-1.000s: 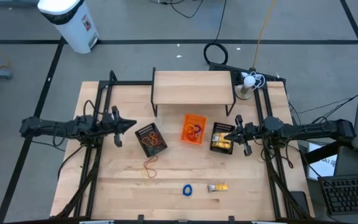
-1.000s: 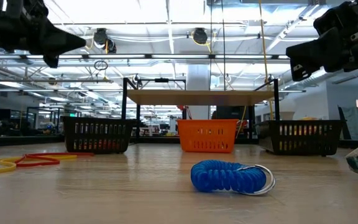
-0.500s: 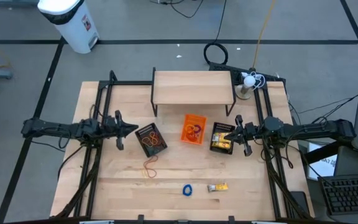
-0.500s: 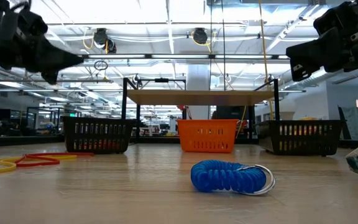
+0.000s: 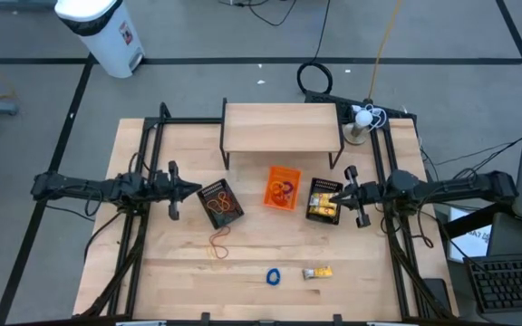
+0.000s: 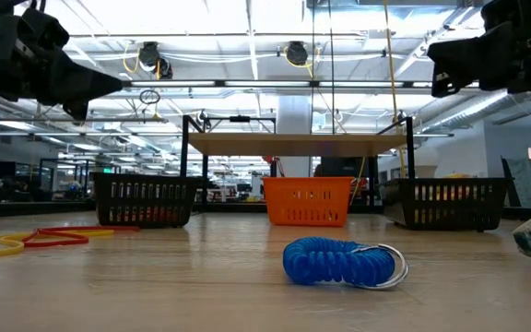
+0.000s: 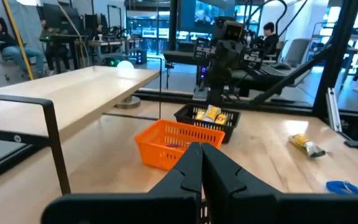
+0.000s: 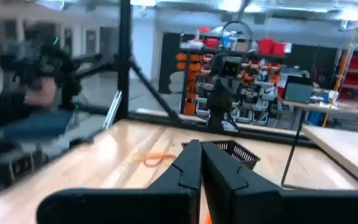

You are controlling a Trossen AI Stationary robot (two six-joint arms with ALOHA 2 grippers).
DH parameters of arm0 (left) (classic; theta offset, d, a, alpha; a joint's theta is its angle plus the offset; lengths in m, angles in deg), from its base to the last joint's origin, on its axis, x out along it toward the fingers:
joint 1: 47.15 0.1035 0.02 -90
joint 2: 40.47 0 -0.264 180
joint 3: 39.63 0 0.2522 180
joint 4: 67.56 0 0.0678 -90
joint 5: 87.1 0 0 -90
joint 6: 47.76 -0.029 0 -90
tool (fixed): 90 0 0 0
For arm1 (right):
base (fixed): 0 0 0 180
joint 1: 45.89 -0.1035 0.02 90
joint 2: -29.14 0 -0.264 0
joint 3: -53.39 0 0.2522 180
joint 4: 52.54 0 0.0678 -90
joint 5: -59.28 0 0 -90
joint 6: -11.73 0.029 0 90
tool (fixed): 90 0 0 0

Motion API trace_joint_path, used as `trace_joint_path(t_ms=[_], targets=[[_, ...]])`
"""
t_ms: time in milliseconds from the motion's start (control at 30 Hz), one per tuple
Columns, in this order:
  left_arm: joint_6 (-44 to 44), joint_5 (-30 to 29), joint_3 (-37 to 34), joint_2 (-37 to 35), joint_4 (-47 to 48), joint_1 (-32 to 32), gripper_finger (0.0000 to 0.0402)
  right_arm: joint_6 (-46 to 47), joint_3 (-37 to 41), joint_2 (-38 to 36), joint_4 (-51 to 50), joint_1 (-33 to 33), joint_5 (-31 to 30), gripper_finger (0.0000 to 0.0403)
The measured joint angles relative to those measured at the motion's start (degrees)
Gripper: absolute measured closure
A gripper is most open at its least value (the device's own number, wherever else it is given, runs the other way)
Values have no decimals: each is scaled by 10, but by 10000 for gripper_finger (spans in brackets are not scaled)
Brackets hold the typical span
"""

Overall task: Pick & Place Office Desk Supplies
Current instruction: Put the crayon box into the right black bin

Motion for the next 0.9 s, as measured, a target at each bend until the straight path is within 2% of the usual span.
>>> trace_joint_path(t_ms=[100,167,300,533,667,800,900], targets=[[3,0,0,0,0,0,397,38,-28,8,-13,-21,-53,400],[21,-1,0,0,0,0,391,31,-57,27,-86,-52,-89,402],[65,-1,0,0,1,0,384,16,-169,87,-165,-144,-187,402],[91,4,1,1,1,0,383,103,-366,250,-432,-325,-371,402],[108,26,1,1,0,0,383,167,-436,352,-512,-385,-384,401],[111,26,1,1,0,0,383,268,-495,433,-531,-411,-381,381],[109,26,1,1,1,0,382,321,-518,490,-541,-415,-328,343]])
